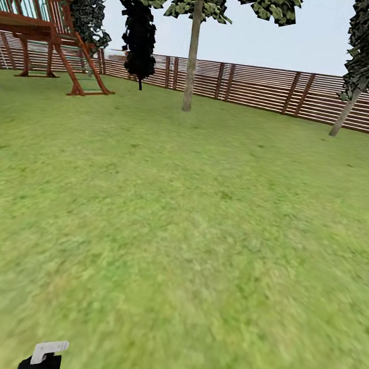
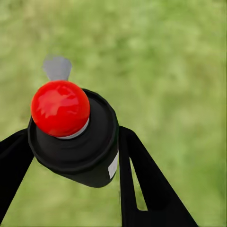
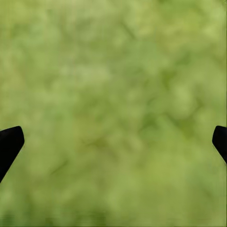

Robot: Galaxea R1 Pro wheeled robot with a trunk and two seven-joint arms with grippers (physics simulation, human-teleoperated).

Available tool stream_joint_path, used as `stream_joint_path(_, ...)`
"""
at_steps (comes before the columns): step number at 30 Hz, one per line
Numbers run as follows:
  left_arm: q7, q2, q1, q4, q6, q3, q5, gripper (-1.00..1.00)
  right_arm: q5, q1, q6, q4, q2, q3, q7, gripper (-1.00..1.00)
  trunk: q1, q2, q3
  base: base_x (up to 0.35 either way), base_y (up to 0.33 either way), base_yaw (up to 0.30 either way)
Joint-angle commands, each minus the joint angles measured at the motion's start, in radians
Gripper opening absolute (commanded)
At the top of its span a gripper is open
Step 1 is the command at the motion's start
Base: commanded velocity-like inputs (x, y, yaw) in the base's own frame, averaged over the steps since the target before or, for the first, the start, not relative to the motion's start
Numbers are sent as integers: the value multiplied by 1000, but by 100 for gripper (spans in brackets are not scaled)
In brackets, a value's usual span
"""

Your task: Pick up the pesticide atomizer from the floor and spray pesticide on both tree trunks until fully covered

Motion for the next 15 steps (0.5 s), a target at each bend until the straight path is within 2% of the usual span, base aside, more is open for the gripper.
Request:
stream_joint_path(1, -1, 0, -1, 1, -3, -2, 5, -100, 6, 0, -3, 1, 0, -8, 5, 100, 0, 0, -1, 339, 0, 0)
stream_joint_path(15, -1, -1, 0, 1, -3, -2, 5, -100, 6, -1, -3, 1, 0, -9, 5, 100, 0, 0, -1, 339, 0, 0)
